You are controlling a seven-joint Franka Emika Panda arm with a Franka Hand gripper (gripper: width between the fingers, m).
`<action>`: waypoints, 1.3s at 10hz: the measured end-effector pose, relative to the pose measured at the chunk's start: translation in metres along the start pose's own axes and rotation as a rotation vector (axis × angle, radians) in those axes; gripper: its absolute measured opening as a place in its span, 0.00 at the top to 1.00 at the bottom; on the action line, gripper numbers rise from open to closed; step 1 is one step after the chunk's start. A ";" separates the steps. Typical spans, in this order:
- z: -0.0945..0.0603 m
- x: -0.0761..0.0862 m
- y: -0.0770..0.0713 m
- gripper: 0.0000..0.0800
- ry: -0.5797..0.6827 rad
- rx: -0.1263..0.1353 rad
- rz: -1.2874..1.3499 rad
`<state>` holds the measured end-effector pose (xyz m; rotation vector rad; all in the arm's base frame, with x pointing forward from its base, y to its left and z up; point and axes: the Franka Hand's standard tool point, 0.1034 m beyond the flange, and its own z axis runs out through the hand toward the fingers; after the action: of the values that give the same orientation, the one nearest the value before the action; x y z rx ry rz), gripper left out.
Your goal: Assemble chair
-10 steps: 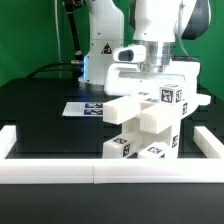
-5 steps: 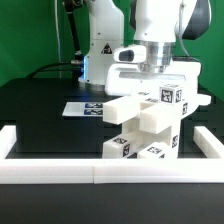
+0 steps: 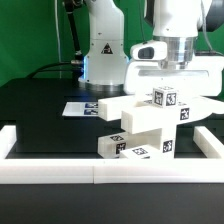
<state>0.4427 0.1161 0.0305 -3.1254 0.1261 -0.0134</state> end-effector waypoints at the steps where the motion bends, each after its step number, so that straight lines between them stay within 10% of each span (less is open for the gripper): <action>1: 0.000 0.004 -0.002 0.19 0.005 0.001 0.003; 13: -0.001 0.012 0.015 0.19 0.011 -0.001 0.012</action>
Offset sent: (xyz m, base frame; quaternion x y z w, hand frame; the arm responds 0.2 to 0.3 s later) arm -0.0166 -0.0120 0.0046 -0.0115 -0.0135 -0.0011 0.9998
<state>0.4532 0.1004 0.0310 -3.1261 0.1455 -0.0298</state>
